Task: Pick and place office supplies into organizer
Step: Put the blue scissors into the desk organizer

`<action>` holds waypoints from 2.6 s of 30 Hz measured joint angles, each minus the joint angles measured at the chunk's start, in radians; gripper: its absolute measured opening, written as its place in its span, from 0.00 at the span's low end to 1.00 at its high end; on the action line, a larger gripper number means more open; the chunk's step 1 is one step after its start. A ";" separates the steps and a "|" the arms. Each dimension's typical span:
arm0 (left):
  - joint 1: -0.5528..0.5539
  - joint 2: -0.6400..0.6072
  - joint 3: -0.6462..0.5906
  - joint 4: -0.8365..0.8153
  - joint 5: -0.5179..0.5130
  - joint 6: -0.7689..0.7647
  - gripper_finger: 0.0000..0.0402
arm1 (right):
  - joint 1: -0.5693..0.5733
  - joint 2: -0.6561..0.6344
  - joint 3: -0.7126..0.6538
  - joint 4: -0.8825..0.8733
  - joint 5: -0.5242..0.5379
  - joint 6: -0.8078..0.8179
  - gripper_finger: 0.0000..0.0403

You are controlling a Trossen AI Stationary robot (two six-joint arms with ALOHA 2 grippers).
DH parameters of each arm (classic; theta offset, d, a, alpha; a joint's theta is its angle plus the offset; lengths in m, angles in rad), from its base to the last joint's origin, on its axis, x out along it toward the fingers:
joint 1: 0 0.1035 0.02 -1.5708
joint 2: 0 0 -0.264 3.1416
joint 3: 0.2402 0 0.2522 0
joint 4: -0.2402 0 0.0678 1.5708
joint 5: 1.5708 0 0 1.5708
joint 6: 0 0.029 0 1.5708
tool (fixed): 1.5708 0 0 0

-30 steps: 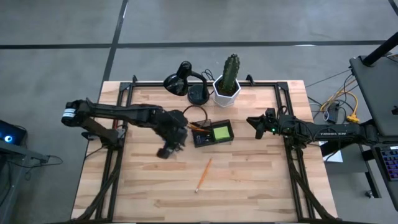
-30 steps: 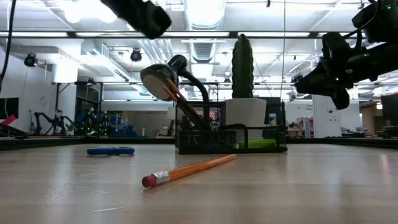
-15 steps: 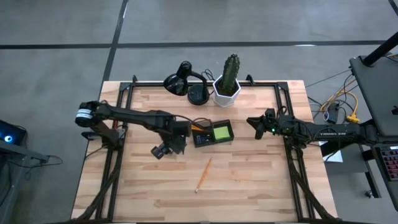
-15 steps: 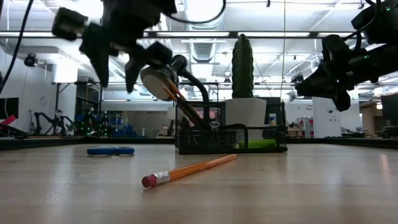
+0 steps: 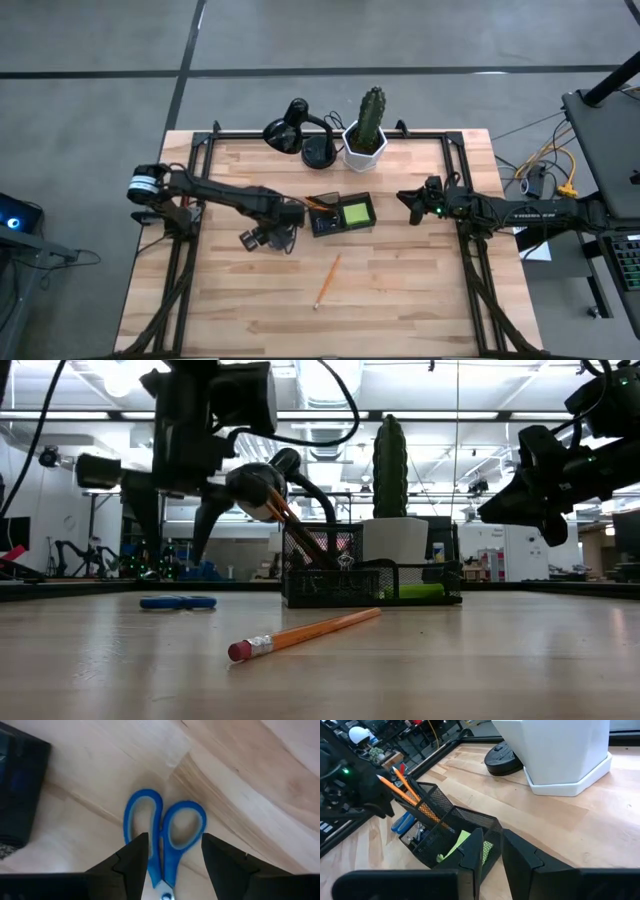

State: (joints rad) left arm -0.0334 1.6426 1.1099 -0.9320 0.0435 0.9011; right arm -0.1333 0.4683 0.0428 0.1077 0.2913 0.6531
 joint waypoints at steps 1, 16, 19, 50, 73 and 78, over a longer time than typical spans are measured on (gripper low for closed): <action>0.000 0.000 -0.010 0.019 -0.002 0.000 0.42 | 0.000 0.000 0.000 0.000 0.000 -0.001 0.15; 0.001 0.004 -0.097 0.166 -0.082 0.005 0.42 | 0.000 -0.001 0.000 0.000 0.008 -0.006 0.15; 0.001 0.009 -0.104 0.172 -0.080 0.007 0.42 | 0.000 0.000 0.000 0.000 0.008 -0.009 0.15; 0.001 0.046 -0.156 0.243 -0.052 0.056 0.42 | 0.000 0.023 0.000 -0.001 0.027 -0.008 0.15; 0.001 0.048 -0.158 0.270 -0.033 -0.034 0.15 | 0.000 0.040 0.000 -0.001 0.027 -0.009 0.15; 0.001 0.036 -0.155 0.275 -0.034 -0.059 0.15 | 0.000 0.040 0.000 -0.001 0.027 -0.009 0.15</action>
State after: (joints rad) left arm -0.0326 1.6791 0.9550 -0.6575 0.0097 0.8425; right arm -0.1329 0.5079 0.0425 0.1070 0.3180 0.6441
